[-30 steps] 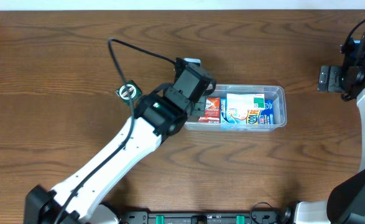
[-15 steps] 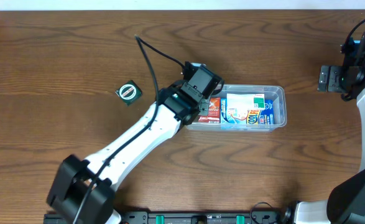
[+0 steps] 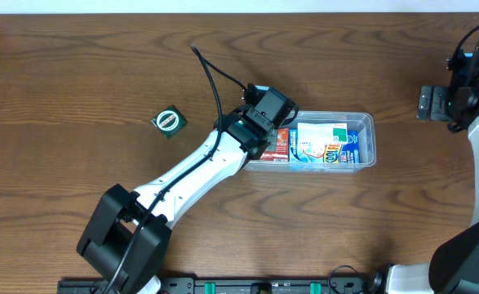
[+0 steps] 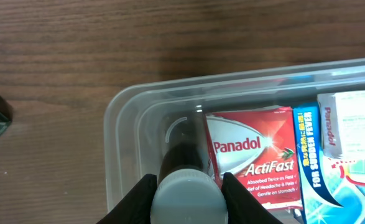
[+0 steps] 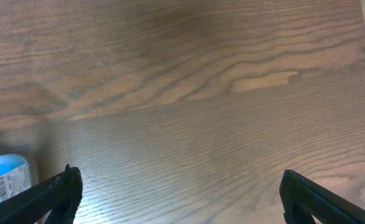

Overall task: Pack container
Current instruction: 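Lower the bottle into the container's left corner and release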

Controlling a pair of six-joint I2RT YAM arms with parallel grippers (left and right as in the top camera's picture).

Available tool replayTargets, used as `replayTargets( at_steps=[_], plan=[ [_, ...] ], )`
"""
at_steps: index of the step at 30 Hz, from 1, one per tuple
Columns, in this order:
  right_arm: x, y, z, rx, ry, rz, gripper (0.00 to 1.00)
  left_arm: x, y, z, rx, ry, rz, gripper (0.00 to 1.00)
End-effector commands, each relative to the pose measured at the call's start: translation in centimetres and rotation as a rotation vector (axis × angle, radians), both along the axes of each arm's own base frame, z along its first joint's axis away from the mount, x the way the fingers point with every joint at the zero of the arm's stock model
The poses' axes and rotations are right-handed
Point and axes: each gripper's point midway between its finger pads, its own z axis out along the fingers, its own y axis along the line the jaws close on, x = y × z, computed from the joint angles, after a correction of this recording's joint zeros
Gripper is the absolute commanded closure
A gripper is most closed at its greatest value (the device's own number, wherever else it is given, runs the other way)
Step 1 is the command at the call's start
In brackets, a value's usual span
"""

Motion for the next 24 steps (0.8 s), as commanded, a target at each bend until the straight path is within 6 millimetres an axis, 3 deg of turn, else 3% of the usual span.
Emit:
replayTargets(
  at_steps=[1, 8, 9, 11, 24],
  plan=[
    [-0.15, -0.22, 1.01, -0.007, -0.029, -0.019, 0.01, 0.66, 0.12, 0.2, 0.019, -0.028, 0.016, 0.68],
    [-0.16, -0.22, 1.01, -0.006, -0.028, -0.019, 0.01, 0.64, 0.13, 0.09, 0.021, -0.026, 0.016, 0.66],
    [-0.16, -0.22, 1.01, -0.006, -0.028, -0.019, 0.01, 0.63, 0.15, 0.08, 0.022, -0.025, 0.016, 0.5],
    [-0.15, -0.22, 1.01, -0.007, -0.029, -0.019, 0.01, 0.58, 0.18, 0.05, 0.024, -0.023, 0.016, 0.39],
    [-0.15, -0.22, 1.01, -0.007, -0.029, -0.019, 0.01, 0.57, 0.19, 0.8, 0.013, -0.036, 0.015, 0.38]
  ],
)
